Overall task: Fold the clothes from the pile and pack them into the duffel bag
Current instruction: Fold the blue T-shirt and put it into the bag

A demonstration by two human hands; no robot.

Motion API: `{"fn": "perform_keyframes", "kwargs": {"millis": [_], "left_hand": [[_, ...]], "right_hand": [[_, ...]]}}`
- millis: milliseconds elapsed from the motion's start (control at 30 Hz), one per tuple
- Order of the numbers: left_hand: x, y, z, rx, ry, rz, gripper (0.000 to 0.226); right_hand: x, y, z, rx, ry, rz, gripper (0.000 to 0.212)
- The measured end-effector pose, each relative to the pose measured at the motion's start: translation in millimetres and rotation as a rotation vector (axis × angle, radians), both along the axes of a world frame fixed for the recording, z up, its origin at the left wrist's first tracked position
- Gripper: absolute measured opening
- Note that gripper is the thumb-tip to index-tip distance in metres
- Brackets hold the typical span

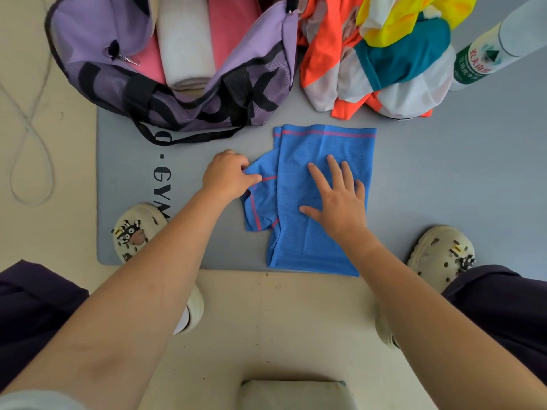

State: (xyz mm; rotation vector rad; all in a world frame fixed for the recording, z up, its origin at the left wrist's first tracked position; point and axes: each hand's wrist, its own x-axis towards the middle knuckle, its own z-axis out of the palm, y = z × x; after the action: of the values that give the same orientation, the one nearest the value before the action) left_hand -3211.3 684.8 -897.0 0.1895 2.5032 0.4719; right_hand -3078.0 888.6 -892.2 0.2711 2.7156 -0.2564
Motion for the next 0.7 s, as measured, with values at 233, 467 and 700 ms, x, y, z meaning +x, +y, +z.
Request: {"fn": "perform_keyframes", "kwargs": {"millis": [233,467,700], "left_hand": [[28,-6,3,0.495,-0.307,0.634,0.018],[49,-3,-2,0.579,-0.304,0.782,0.006],[63,-13,1,0.116,-0.042,0.629,0.024]], "right_hand": [[-4,-13,2,0.010,0.048,0.119,0.100],[-2,-22,-9,0.019,-0.004,0.360,0.103],[-28,2,0,-0.065,0.185,0.160,0.083]]}}
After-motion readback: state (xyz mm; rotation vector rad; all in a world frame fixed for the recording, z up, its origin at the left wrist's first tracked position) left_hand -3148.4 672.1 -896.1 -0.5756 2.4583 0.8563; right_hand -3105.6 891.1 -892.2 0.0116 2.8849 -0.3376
